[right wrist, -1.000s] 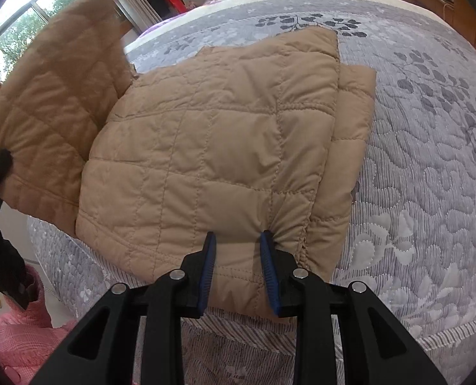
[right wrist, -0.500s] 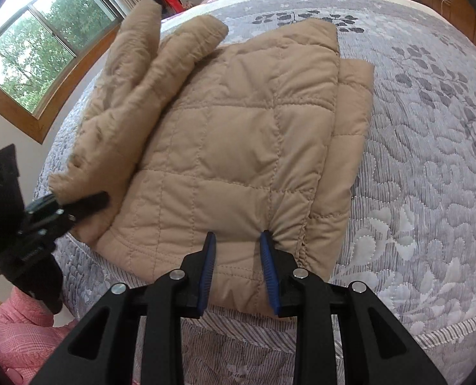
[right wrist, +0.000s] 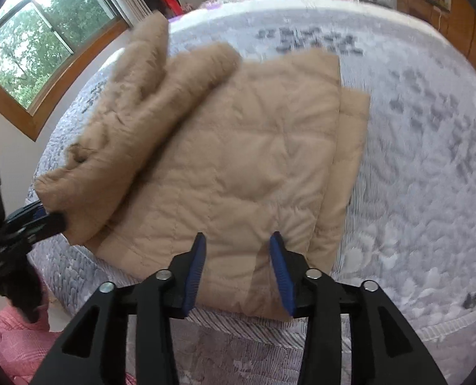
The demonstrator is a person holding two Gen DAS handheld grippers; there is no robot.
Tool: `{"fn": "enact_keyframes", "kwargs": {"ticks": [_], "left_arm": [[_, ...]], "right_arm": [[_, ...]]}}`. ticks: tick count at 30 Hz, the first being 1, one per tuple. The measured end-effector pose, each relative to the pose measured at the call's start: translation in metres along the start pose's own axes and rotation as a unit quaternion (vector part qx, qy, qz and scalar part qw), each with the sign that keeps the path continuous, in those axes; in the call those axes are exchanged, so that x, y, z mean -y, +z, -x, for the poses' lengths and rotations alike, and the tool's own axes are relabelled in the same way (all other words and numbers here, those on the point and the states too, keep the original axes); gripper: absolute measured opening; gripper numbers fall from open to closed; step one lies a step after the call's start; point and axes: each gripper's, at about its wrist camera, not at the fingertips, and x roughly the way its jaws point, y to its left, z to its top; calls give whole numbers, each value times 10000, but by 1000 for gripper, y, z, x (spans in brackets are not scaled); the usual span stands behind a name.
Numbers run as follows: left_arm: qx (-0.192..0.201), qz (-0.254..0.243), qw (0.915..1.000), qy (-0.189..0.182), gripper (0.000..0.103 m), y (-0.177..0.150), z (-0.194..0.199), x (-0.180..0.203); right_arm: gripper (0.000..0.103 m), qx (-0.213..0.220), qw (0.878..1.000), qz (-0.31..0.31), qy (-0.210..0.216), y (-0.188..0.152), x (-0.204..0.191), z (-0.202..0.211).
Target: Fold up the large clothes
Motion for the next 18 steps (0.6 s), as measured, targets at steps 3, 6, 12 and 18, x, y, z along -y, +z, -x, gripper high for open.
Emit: {"fn": "enact_keyframes", "kwargs": {"ticks": [3, 6, 12, 18], "left_arm": [[277, 46, 9995, -127, 40, 4, 30, -1], [498, 156, 9981, 333, 42, 15, 46, -15], [448, 498, 9746, 2136, 42, 33, 27, -61], [267, 817, 9731, 2139, 44, 34, 11, -91]], "right_arm": [[52, 166, 9998, 71, 125, 13, -11, 14], [69, 224, 9977, -180, 617, 33, -16, 23], [82, -91, 9911, -390, 1270, 70, -32, 8], [87, -672, 9861, -468, 1444, 89, -51, -32]]}}
